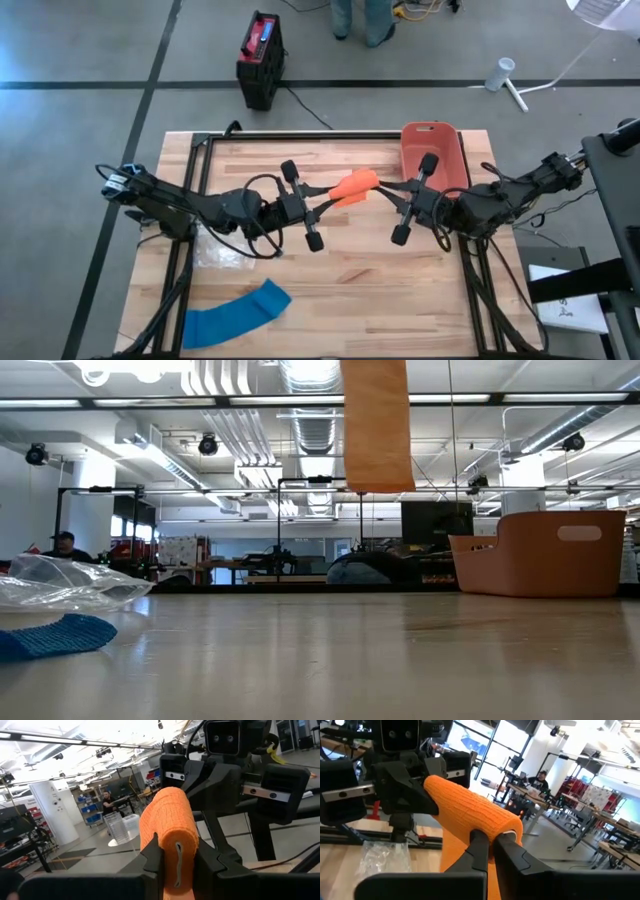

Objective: Roll bandage
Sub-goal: Roll the orange bandage

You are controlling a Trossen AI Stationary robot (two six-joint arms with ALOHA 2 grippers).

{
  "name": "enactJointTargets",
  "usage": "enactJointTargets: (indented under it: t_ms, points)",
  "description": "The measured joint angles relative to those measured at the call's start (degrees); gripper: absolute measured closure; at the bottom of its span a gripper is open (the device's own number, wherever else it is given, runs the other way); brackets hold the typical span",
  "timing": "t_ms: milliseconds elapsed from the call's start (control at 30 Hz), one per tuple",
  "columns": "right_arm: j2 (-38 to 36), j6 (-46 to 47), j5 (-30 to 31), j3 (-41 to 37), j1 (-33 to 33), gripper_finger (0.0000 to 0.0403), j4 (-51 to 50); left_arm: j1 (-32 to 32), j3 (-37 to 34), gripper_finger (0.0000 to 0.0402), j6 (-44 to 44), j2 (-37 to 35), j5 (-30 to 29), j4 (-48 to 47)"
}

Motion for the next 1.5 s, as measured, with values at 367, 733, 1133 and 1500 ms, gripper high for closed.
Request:
enactJointTargets:
  t_ms: [367, 733, 1133, 1500]
  points:
    - [-2.0, 5.6, -3.3, 0.0, 0.0, 0.0396, -6.5, -0.2, 0.0, 0.0351, -0.1, 0.0, 0.5, -1.3]
    - [-3.4, 7.4, -8.2, 0.3, -0.1, 0.0336, -7.6, -0.8, -0.1, 0.0351, -0.4, -0.2, 1.6, -1.4]
    - [-5.1, 4.6, -17.6, 0.1, 2.6, 0.0259, -9.9, -0.7, -0.2, 0.0351, 0.1, -0.2, 8.0, -1.0]
    - [-6.9, 5.5, -18.2, 0.0, 6.9, 0.0237, -10.7, -0.3, -0.1, 0.0351, 3.8, -0.2, 11.2, 1.6]
